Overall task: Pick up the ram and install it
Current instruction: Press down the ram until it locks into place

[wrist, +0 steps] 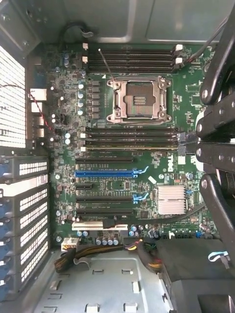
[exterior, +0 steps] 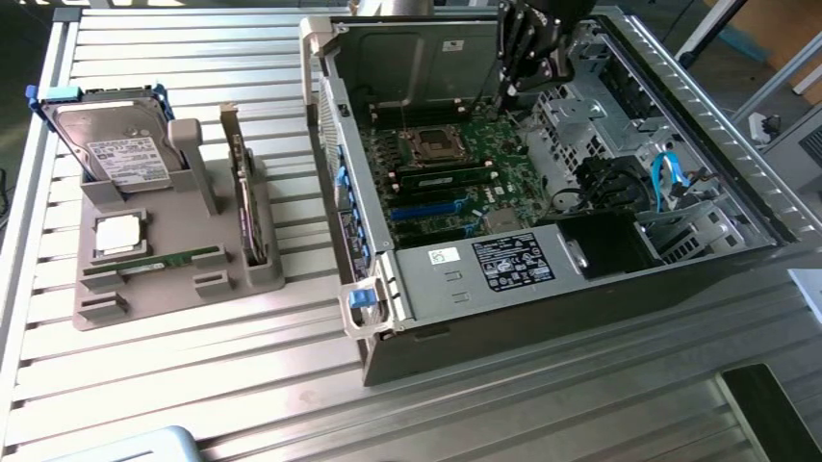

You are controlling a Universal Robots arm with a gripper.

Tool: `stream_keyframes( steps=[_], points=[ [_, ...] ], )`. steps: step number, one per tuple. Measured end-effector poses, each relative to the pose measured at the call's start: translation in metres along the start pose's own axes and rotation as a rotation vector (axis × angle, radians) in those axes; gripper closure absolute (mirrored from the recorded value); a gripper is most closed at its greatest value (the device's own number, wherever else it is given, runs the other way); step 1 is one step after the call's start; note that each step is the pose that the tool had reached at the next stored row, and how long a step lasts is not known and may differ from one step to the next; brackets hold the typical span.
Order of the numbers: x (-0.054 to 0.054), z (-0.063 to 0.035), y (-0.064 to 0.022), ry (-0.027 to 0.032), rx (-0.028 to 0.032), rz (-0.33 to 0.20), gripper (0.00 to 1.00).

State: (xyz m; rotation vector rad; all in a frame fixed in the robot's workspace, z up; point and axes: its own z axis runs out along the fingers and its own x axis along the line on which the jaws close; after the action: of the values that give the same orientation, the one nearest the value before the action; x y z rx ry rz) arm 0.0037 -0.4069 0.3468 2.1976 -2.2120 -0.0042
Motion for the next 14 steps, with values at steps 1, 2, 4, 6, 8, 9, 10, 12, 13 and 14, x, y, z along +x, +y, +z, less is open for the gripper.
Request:
stream_keyframes(
  steps=[1, 2, 4, 6, 8, 9, 10, 12, 13, 14],
  points=[
    [0.0, 0.0017, 0.0, -0.0001, 0.0006, 0.0, 0.89],
    [0.0, 0.0033, 0.0, -0.0001, 0.0012, 0.0, 0.89],
    [0.0, 0.0065, -0.0001, -0.0001, 0.0024, 0.0, 0.89],
    [0.0, 0.01, -0.0002, 0.0, 0.0039, 0.0, 0.89],
    [0.0, 0.0141, -0.0002, -0.0001, 0.0052, 0.0, 0.89],
    [0.0, 0.0156, -0.0003, -0.0001, 0.0055, 0.0, 0.89],
    [0.0, 0.0181, -0.0003, -0.0001, 0.0056, 0.0, 0.89],
    [0.0, 0.0252, -0.0004, -0.0001, 0.0056, 0.0, 0.89],
    [0.0, 0.0287, -0.0004, 0.0, 0.0056, 0.0, 0.89],
    [0.0, 0.0321, -0.0005, 0.0, 0.0056, 0.0, 0.89]
  ],
)
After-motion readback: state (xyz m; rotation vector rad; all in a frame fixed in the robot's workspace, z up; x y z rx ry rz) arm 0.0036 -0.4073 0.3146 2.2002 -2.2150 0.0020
